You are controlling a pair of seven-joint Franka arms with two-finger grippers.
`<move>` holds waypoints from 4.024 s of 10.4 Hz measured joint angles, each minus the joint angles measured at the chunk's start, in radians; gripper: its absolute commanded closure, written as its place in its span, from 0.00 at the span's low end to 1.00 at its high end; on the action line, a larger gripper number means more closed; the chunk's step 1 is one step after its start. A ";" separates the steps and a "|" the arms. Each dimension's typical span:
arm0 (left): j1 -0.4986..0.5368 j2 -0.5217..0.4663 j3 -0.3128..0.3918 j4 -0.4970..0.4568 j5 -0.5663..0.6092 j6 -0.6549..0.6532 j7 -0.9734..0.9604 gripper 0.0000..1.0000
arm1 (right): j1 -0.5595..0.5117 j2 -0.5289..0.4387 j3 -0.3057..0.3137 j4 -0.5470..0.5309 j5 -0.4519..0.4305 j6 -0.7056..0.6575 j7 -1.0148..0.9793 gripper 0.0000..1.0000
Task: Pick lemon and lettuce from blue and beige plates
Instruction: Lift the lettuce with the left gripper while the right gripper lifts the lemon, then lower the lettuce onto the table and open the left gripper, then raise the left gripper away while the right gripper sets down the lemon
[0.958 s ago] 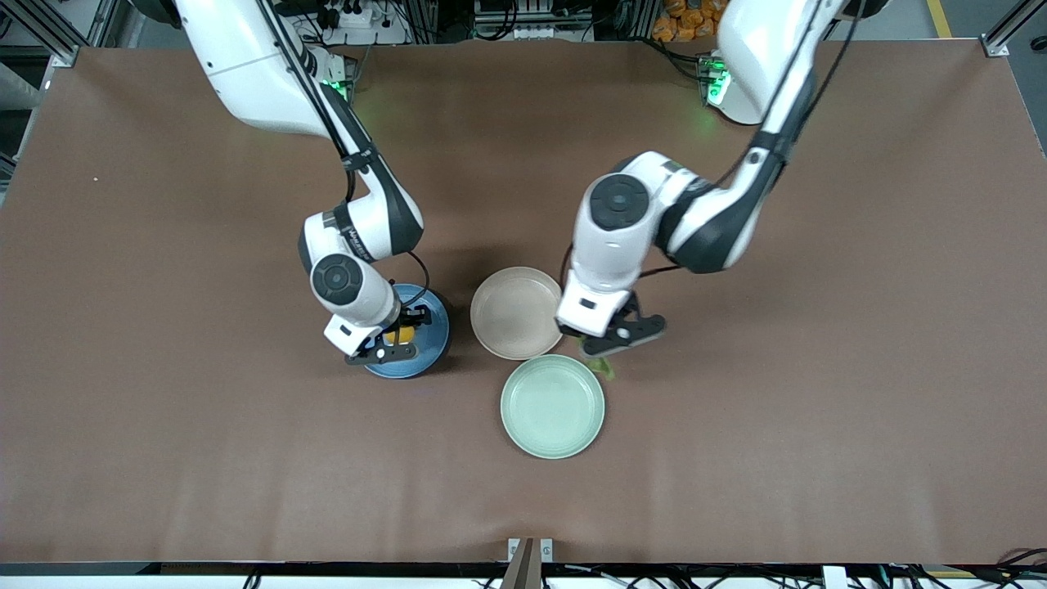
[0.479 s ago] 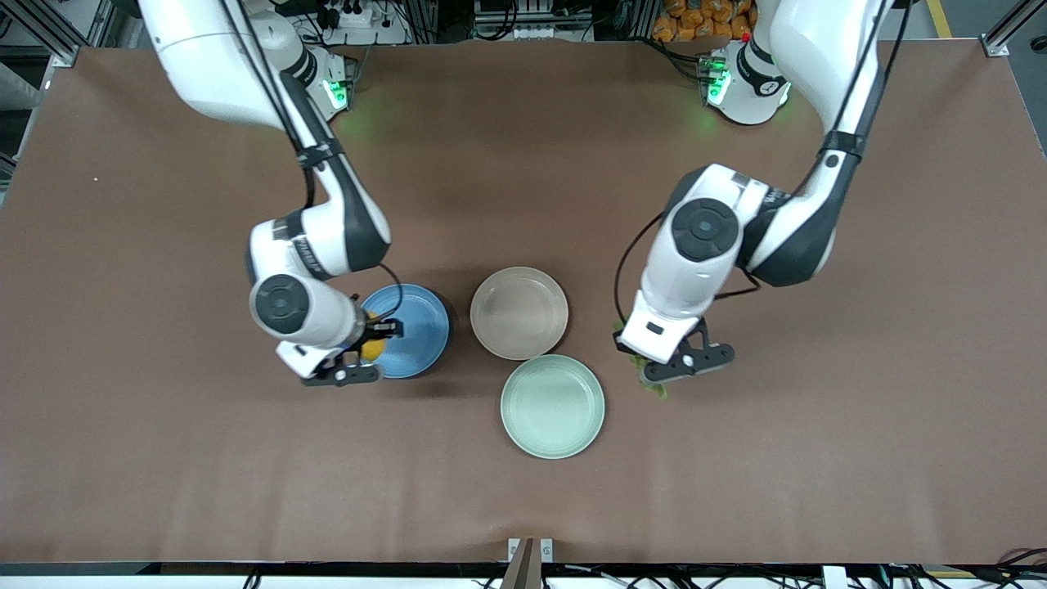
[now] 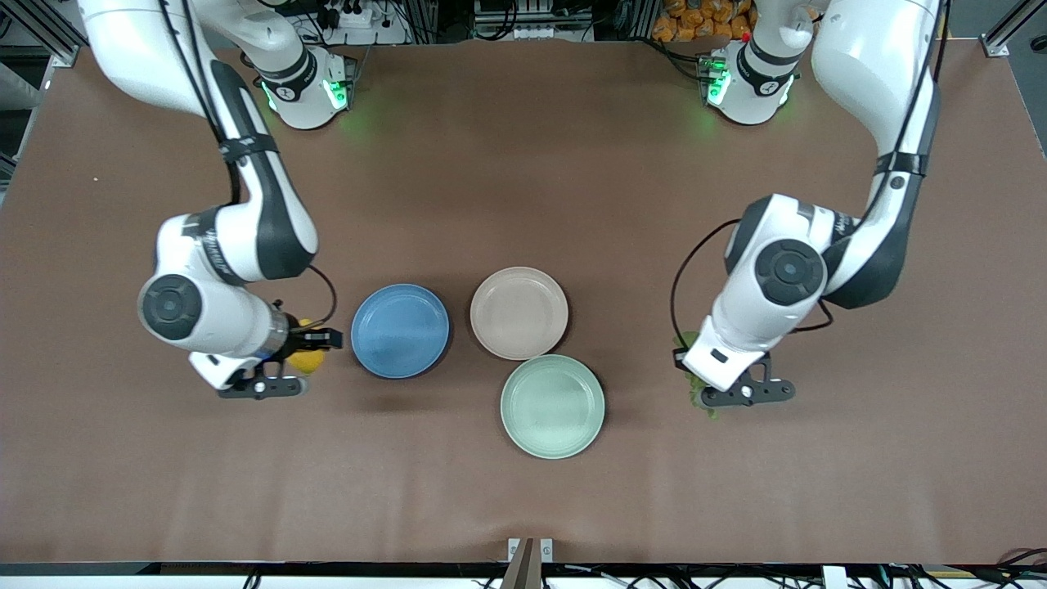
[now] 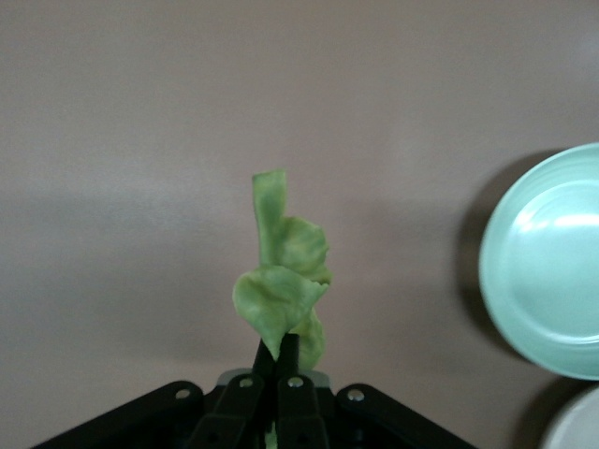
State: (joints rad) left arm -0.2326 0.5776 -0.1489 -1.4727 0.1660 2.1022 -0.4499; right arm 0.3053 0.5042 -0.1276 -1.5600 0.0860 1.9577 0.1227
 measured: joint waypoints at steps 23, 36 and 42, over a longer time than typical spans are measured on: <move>0.197 -0.251 -0.041 -0.473 -0.120 -0.069 0.032 0.00 | -0.238 -0.248 0.000 -0.621 -0.048 0.537 -0.308 0.57; 0.076 -0.711 0.039 -0.588 -0.195 0.010 0.047 0.00 | -0.242 -0.019 -0.001 -0.654 -0.046 0.824 -0.306 0.00; 0.108 -0.665 0.046 -0.283 -0.157 -0.261 0.145 0.00 | -0.242 -0.062 -0.001 -0.349 -0.012 0.245 -0.305 0.00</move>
State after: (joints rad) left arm -0.1245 -0.0879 -0.1027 -1.7561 0.0093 1.8411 -0.3045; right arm 0.0636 0.4427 -0.1291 -1.9090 0.0738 2.2030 -0.1825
